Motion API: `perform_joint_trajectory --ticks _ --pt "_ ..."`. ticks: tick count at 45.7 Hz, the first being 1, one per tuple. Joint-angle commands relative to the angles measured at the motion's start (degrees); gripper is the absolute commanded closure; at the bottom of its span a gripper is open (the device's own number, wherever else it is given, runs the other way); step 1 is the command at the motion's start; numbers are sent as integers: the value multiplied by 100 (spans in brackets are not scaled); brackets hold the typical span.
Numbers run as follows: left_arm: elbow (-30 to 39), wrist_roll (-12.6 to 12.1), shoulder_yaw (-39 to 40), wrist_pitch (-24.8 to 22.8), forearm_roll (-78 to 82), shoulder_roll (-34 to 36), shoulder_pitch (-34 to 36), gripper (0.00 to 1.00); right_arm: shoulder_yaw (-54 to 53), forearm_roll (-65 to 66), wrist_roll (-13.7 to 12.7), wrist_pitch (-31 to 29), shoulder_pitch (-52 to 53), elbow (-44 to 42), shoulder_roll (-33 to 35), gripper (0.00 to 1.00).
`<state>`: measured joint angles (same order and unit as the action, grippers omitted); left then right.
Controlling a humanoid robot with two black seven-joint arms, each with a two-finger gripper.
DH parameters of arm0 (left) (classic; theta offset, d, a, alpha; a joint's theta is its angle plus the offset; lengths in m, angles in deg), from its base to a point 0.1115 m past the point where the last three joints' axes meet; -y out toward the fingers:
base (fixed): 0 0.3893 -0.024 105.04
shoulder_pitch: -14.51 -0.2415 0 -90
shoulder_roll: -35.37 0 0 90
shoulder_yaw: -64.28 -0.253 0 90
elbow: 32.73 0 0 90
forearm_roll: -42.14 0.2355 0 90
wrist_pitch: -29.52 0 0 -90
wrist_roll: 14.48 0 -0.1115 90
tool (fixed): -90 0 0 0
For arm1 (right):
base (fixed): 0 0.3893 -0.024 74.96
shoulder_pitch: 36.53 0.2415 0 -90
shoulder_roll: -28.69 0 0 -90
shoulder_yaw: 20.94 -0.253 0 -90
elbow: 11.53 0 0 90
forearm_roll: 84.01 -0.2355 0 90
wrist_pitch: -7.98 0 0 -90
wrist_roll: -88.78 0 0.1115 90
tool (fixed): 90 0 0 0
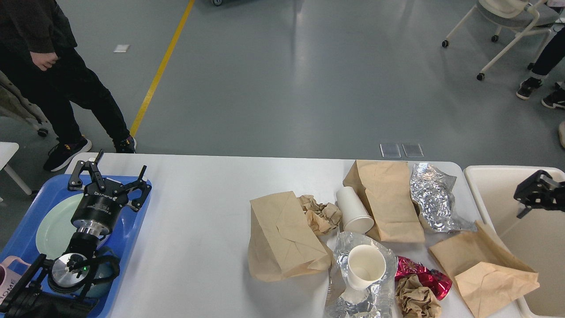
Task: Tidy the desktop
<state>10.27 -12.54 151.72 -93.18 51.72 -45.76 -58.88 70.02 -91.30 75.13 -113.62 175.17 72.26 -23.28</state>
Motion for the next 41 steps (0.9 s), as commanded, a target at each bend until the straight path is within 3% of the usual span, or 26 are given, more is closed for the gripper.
perform_joint_trajectory --ticks 1,16,25,41 --pt "-3 0 0 0 0 0 0 3 -490 27 20 453 -1093 -819 406 0" --pt "6 0 0 0 0 0 0 3 -2486 0 20 1437 -4030 -1856 346 0" --pt "-3 0 0 0 0 0 0 3 -2557 132 47 1895 -4365 -1971 258 6" --pt "6 0 0 0 0 0 0 3 -2767 448 56 2000 -4725 -2559 126 6"
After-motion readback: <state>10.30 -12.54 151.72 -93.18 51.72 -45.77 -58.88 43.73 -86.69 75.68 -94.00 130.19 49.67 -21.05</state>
